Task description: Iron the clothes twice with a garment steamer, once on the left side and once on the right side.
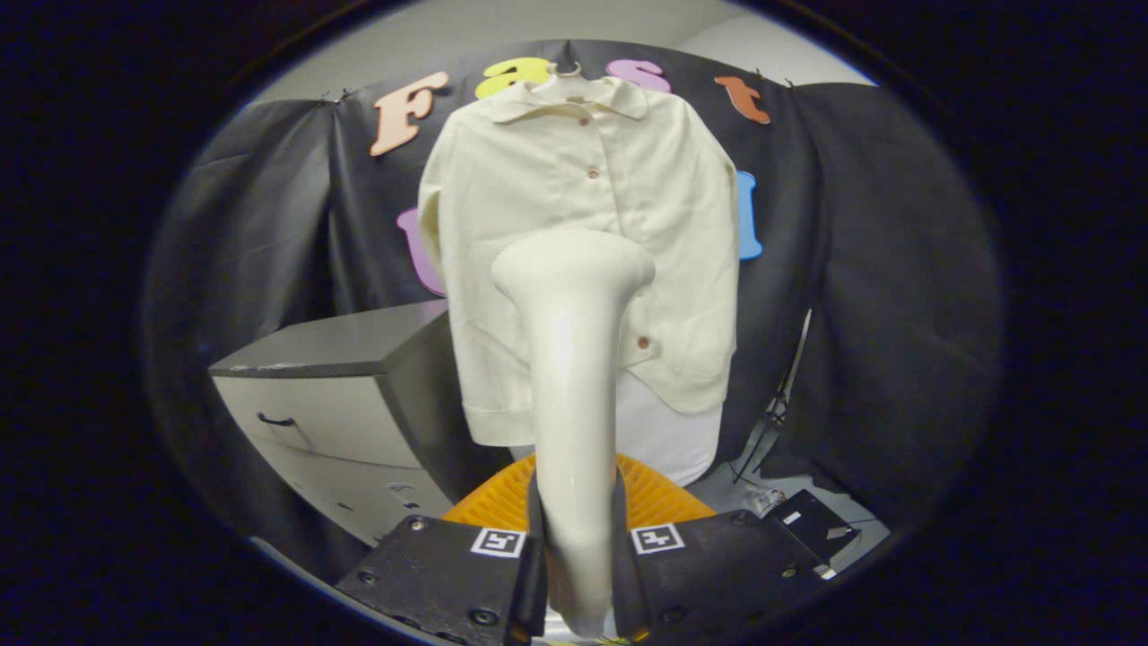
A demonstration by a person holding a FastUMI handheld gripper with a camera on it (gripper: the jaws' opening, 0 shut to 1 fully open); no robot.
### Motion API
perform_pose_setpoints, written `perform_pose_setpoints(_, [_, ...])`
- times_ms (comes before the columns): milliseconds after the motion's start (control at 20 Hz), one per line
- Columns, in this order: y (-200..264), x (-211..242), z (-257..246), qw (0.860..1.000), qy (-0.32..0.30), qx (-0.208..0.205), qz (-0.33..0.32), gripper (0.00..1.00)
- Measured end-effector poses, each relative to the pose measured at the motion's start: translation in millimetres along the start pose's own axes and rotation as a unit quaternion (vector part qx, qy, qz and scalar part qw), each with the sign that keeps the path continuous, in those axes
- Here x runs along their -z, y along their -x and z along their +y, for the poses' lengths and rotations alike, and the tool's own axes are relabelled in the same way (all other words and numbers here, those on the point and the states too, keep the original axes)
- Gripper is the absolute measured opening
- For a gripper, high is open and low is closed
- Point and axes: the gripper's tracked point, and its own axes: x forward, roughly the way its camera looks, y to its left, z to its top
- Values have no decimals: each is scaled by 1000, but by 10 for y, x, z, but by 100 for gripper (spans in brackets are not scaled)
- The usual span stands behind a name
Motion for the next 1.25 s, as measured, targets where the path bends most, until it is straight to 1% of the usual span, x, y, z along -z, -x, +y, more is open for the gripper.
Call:
perform_pose_setpoints(200, [678,-311,745,999,24,-10,-35,29])
perform_pose_setpoints(300, [1035,-391,1078,998,26,-17,-51,29])
perform_pose_setpoints(500, [1758,-274,1651,998,23,-35,-52,28])
perform_pose_setpoints(600, [2040,-177,1835,998,15,-48,-48,28])
perform_pose_setpoints(650, [2189,-150,1915,997,16,-55,-56,28])
perform_pose_setpoints(900, [2672,-19,1976,996,5,-63,-64,28])
perform_pose_setpoints(1100, [3010,98,1717,996,20,-57,-66,28])
perform_pose_setpoints(1250, [3230,181,1549,996,19,-58,-69,28])
